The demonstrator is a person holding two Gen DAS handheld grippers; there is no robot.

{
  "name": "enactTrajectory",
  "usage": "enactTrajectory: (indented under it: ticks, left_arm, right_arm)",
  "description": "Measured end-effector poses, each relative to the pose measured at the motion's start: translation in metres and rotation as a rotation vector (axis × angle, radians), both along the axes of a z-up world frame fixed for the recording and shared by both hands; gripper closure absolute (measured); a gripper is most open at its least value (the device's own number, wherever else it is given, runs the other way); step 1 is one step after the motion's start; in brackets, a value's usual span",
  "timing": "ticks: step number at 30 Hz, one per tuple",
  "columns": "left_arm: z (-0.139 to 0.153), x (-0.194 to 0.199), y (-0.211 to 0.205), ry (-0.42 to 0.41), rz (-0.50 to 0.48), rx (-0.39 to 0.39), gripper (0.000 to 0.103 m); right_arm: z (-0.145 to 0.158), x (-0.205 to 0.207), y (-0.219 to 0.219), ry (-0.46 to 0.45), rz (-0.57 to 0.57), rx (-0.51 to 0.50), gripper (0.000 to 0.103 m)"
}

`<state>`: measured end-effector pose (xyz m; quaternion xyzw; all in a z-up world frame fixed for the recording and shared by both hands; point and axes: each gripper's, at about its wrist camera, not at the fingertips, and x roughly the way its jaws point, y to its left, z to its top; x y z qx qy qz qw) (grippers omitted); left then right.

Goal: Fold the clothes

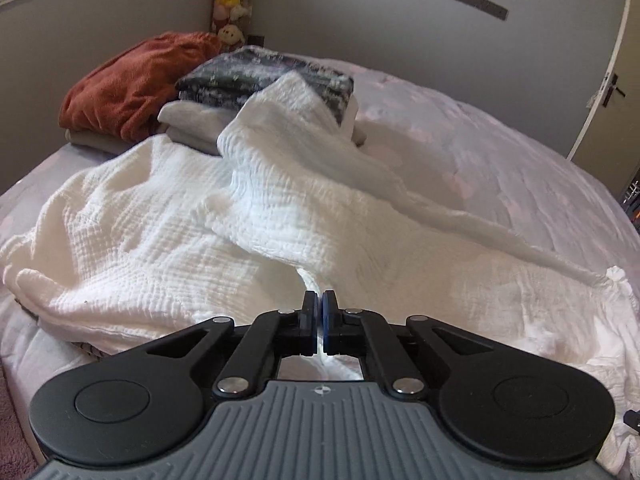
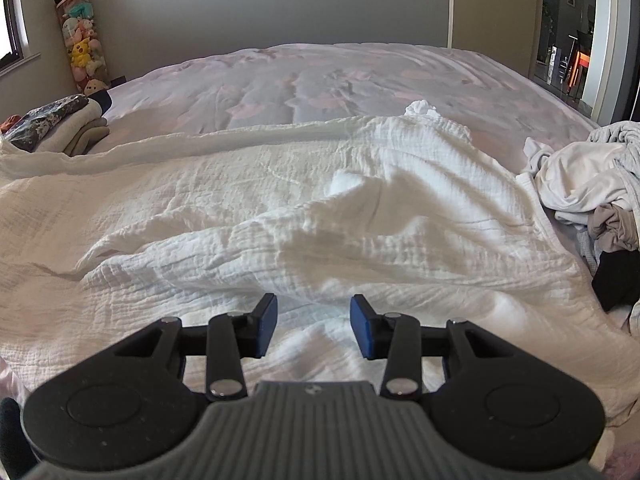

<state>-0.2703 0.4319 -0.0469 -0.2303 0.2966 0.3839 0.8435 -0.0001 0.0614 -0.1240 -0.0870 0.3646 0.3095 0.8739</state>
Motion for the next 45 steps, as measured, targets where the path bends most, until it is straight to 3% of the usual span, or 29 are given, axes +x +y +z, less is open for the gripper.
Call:
enactTrajectory:
  ticks: [3, 7, 14, 18, 21, 23, 25, 28, 33, 39, 45]
  left_arm:
    - [0.015, -0.005, -0.023, -0.016, -0.03, 0.023, 0.103]
    - [0.014, -0.006, -0.057, 0.011, -0.103, 0.027, 0.103]
    - [-0.04, 0.009, -0.106, 0.057, -0.277, -0.092, 0.103]
    - [-0.07, 0.017, -0.116, 0.124, -0.325, -0.14, 0.103]
    - [-0.073, 0.014, -0.118, 0.132, -0.327, -0.148, 0.103]
    - [-0.066, 0.008, -0.117, 0.117, -0.33, -0.134, 0.102]
    - [-0.055, 0.004, -0.116, 0.111, -0.326, -0.095, 0.093]
    - [-0.044, -0.001, -0.104, 0.099, -0.286, -0.044, 0.088]
    - [-0.055, 0.011, -0.064, 0.172, -0.204, -0.005, 0.088]
    - [-0.086, 0.029, -0.023, 0.189, -0.167, -0.058, 0.088]
    - [-0.106, 0.045, -0.008, 0.194, -0.152, -0.099, 0.088]
  right_arm:
    - [0.0, -0.001, 0.001, -0.008, 0.005, -0.002, 0.059]
    - [0.003, -0.005, 0.001, -0.025, 0.017, 0.0, 0.059]
    - [0.006, -0.015, 0.003, -0.059, 0.051, -0.001, 0.059]
    - [0.01, -0.027, 0.006, -0.066, 0.085, 0.007, 0.059]
    - [0.01, -0.038, 0.01, -0.056, 0.12, 0.017, 0.059]
    - [0.006, -0.046, 0.016, -0.072, 0.152, -0.012, 0.059]
    - [0.004, -0.05, 0.021, -0.088, 0.173, -0.031, 0.059]
    - [0.001, -0.052, 0.024, -0.089, 0.182, -0.039, 0.059]
    - [-0.003, -0.046, 0.023, -0.063, 0.176, -0.031, 0.058]
    - [-0.01, -0.043, 0.026, -0.04, 0.184, -0.035, 0.058]
    - [-0.016, -0.039, 0.03, -0.016, 0.182, -0.048, 0.058]
